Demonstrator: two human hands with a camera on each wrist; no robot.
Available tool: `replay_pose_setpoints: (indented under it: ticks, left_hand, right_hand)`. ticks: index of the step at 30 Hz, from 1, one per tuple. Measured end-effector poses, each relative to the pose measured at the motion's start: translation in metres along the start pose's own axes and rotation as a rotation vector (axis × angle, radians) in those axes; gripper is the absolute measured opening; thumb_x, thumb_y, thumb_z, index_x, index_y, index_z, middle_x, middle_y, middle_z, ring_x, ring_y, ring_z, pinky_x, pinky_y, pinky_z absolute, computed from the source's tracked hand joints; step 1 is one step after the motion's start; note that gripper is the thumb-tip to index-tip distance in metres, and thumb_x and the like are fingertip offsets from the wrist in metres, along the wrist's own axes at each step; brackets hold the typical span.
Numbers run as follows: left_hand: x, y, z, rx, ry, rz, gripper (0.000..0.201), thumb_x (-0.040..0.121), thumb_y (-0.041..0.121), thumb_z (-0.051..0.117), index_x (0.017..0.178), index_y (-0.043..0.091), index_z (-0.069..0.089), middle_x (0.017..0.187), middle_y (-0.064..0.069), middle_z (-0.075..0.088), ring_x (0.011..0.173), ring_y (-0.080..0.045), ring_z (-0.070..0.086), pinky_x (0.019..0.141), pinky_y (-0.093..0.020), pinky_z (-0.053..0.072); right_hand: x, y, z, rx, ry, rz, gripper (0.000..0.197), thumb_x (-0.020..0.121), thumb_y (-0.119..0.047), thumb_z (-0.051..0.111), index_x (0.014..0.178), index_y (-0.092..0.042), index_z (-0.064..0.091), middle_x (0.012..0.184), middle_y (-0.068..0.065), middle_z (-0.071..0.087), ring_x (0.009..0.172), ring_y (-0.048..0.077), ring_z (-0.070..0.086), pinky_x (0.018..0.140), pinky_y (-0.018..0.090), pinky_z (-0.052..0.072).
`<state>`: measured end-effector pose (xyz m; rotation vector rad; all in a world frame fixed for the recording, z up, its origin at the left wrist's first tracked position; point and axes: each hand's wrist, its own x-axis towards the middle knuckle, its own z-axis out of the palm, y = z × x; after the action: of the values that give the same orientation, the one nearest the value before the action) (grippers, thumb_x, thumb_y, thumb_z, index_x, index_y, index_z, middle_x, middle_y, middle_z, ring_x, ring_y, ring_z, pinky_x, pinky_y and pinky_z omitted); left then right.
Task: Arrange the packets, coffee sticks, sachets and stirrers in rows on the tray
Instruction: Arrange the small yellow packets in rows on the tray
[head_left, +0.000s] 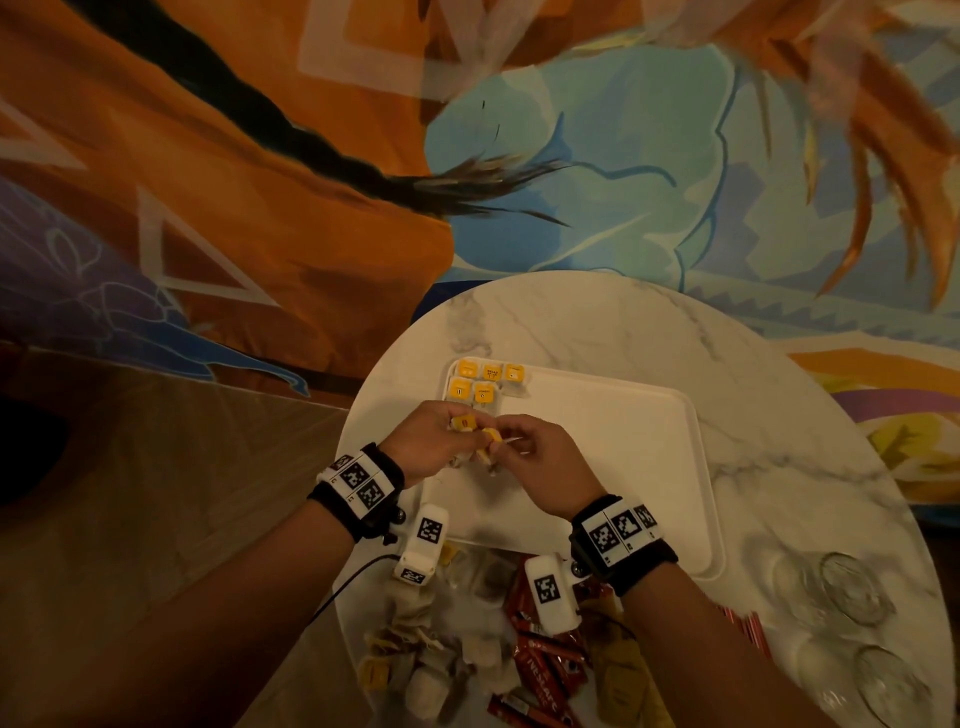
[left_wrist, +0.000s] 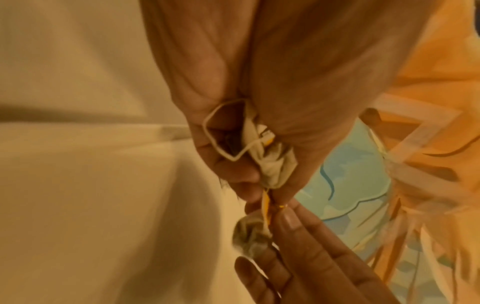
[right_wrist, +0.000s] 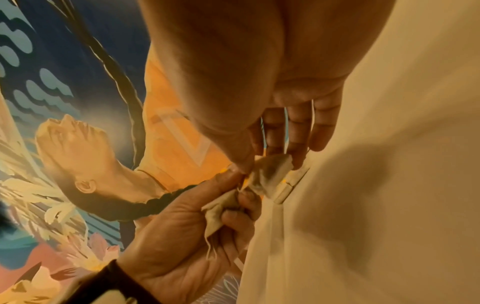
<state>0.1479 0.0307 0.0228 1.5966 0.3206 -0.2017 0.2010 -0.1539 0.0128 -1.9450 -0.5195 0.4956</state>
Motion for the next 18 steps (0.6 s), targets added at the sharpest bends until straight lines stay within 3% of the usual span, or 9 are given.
replay_pose_setpoints:
  ticks: [3,5,8,10,13,14,16,18]
  left_hand:
    - [0.006,0.003,0.000,-0.011,0.061,0.001,0.020,0.087,0.010,0.076,0.106,0.006,0.075,0.088,-0.008,0.075,0.073,-0.011,0.067,0.064,-0.023,0.053]
    - [0.010,0.005,0.000,-0.030,0.097,-0.022,0.016,0.089,0.011,0.073,0.105,0.005,0.075,0.078,-0.003,0.071,0.063,-0.008,0.062,0.055,-0.020,0.048]
    - [0.018,0.008,-0.003,-0.179,0.105,-0.154,0.009,0.092,0.011,0.066,0.097,0.007,0.073,0.086,-0.009,0.072,0.073,-0.018,0.062,0.056,-0.023,0.046]
    - [0.022,0.010,-0.004,-0.304,0.126,-0.258,0.010,0.092,0.008,0.064,0.100,0.011,0.069,0.096,-0.011,0.071,0.078,-0.022,0.064,0.063,-0.025,0.049]
    - [0.026,0.010,-0.004,-0.408,0.150,-0.297,0.022,0.089,0.002,0.067,0.110,0.010,0.063,0.103,-0.015,0.067,0.081,-0.025,0.065,0.066,-0.028,0.053]
    - [0.027,0.009,-0.004,-0.429,0.146,-0.297,0.023,0.089,0.002,0.068,0.109,0.011,0.062,0.104,-0.015,0.067,0.081,-0.025,0.065,0.068,-0.029,0.053]
    - [0.028,0.007,-0.004,-0.483,0.138,-0.300,0.023,0.090,0.000,0.065,0.110,0.010,0.062,0.105,-0.015,0.069,0.083,-0.026,0.066,0.072,-0.032,0.054]
    - [0.030,0.004,-0.006,-0.540,0.121,-0.304,0.030,0.092,-0.004,0.056,0.119,0.009,0.059,0.109,-0.013,0.071,0.090,-0.028,0.067,0.077,-0.035,0.054]
  right_hand:
    - [0.007,0.004,-0.001,-0.015,0.067,0.042,0.006,0.088,-0.019,0.072,0.094,-0.021,0.074,0.085,-0.004,0.076,0.080,0.011,0.073,0.083,0.039,0.059]
    - [0.015,0.006,-0.005,-0.048,0.126,0.085,0.005,0.088,-0.018,0.072,0.087,-0.022,0.073,0.078,-0.003,0.075,0.074,0.012,0.070,0.079,0.038,0.059]
    - [0.030,0.007,-0.013,-0.052,0.226,0.122,0.008,0.088,-0.017,0.071,0.082,-0.022,0.069,0.070,-0.003,0.072,0.067,0.014,0.069,0.074,0.036,0.059]
    - [0.044,0.011,-0.017,-0.067,0.286,0.140,0.011,0.089,-0.014,0.069,0.081,-0.022,0.067,0.070,-0.003,0.071,0.067,0.015,0.070,0.074,0.036,0.059]
    - [0.063,0.018,-0.017,-0.125,0.302,0.183,0.010,0.088,-0.017,0.071,0.082,-0.023,0.067,0.079,-0.001,0.073,0.077,0.018,0.071,0.079,0.035,0.059]
    - [0.067,0.021,-0.016,-0.157,0.293,0.195,0.003,0.088,-0.018,0.071,0.088,-0.021,0.071,0.085,0.001,0.075,0.082,0.019,0.071,0.081,0.031,0.057]
    - [0.075,0.026,-0.014,-0.242,0.283,0.221,0.013,0.089,-0.020,0.071,0.100,-0.014,0.075,0.096,0.004,0.076,0.090,0.019,0.070,0.078,0.022,0.048]
    - [0.079,0.026,-0.014,-0.280,0.291,0.235,0.017,0.089,-0.022,0.071,0.103,-0.013,0.075,0.099,0.005,0.076,0.093,0.019,0.069,0.076,0.019,0.043]
